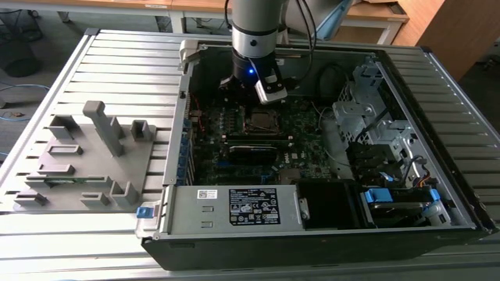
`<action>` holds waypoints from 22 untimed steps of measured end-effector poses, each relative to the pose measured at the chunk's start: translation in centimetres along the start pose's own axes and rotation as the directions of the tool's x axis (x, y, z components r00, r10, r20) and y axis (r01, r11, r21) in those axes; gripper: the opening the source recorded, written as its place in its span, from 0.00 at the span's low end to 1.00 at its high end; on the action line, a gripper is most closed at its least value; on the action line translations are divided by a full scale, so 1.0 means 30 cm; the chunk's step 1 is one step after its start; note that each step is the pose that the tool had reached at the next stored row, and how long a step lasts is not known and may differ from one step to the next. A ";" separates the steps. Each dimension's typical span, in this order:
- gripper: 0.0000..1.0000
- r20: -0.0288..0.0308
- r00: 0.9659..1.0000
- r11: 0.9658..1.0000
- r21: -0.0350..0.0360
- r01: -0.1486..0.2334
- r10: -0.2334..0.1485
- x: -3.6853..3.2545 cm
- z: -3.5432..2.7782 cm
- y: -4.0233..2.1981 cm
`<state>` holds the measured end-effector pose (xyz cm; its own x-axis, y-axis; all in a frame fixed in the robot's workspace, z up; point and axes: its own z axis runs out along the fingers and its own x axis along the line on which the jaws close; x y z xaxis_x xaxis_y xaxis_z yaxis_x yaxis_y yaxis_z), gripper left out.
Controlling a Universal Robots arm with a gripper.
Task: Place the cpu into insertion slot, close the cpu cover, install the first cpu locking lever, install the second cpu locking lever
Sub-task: 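Close the cpu cover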
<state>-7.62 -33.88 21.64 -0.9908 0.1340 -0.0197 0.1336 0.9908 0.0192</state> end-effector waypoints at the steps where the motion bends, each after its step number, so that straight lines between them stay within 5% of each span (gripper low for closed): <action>1: 0.11 0.000 1.000 1.000 0.000 0.000 0.000 -0.002 0.000 0.000; 13: 0.11 0.000 1.000 1.000 0.000 0.000 0.000 -0.072 0.002 0.009; 22: 0.11 0.000 1.000 1.000 0.000 0.000 0.000 -0.074 -0.004 0.010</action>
<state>-5.39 -33.87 21.80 -0.9908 0.1341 -0.0196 0.1337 0.9908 0.0191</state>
